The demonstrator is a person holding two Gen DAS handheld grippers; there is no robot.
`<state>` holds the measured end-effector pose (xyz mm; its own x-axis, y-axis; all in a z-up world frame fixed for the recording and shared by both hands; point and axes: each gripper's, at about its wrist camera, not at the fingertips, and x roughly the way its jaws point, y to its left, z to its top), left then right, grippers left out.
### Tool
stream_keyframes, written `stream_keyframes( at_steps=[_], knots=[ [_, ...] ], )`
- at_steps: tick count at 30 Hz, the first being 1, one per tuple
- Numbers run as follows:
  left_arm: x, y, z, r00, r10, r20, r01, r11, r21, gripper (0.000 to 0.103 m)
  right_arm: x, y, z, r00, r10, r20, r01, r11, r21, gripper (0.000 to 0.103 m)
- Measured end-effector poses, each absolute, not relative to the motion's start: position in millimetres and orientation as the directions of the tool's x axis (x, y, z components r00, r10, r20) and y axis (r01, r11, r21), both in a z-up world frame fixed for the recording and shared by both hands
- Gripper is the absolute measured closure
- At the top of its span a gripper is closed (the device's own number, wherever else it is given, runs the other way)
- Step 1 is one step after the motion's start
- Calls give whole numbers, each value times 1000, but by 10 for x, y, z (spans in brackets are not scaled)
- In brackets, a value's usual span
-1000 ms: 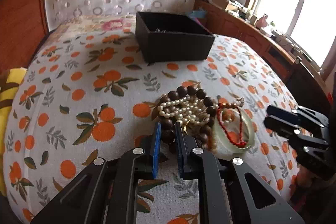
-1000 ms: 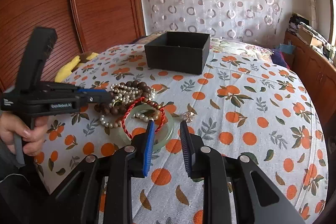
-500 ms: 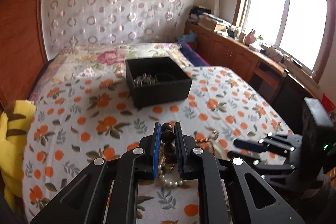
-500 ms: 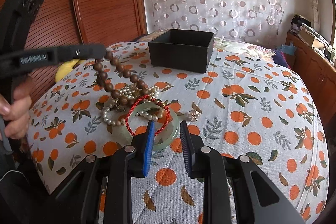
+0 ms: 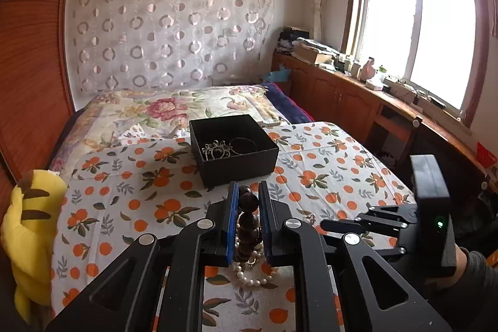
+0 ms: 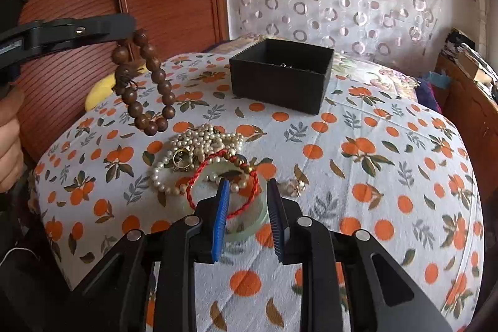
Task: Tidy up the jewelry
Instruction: 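Grasp the brown bead bracelet with the left gripper and lift it, then grasp the red string bracelet with the right gripper and lift it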
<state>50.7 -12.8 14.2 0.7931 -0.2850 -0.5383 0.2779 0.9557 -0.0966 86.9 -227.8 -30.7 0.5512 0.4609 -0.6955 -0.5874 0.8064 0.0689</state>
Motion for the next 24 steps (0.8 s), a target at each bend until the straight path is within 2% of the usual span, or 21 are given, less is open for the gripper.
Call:
stream_keyframes(
  at_steps=[14, 15, 17, 24],
  knots=[
    [486, -79, 191, 801, -286, -526, 275, 956, -100, 91, 1148, -2080, -445, 507, 407, -760, -632, 775, -6, 77],
    [485, -78, 190, 801, -286, -526, 276, 956, -100, 91, 1151, -2078, -448, 506, 408, -760, -635, 772, -8, 86],
    [486, -75, 189, 801, -286, -526, 276, 956, -100, 91, 1149, -2084, -438, 508, 409, -758, -641, 768, -15, 91],
    [501, -56, 200, 805, -282, -522, 272, 957, -99, 91, 1140, -2152, -312, 538, 430, -725, -631, 776, -9, 93]
  ],
)
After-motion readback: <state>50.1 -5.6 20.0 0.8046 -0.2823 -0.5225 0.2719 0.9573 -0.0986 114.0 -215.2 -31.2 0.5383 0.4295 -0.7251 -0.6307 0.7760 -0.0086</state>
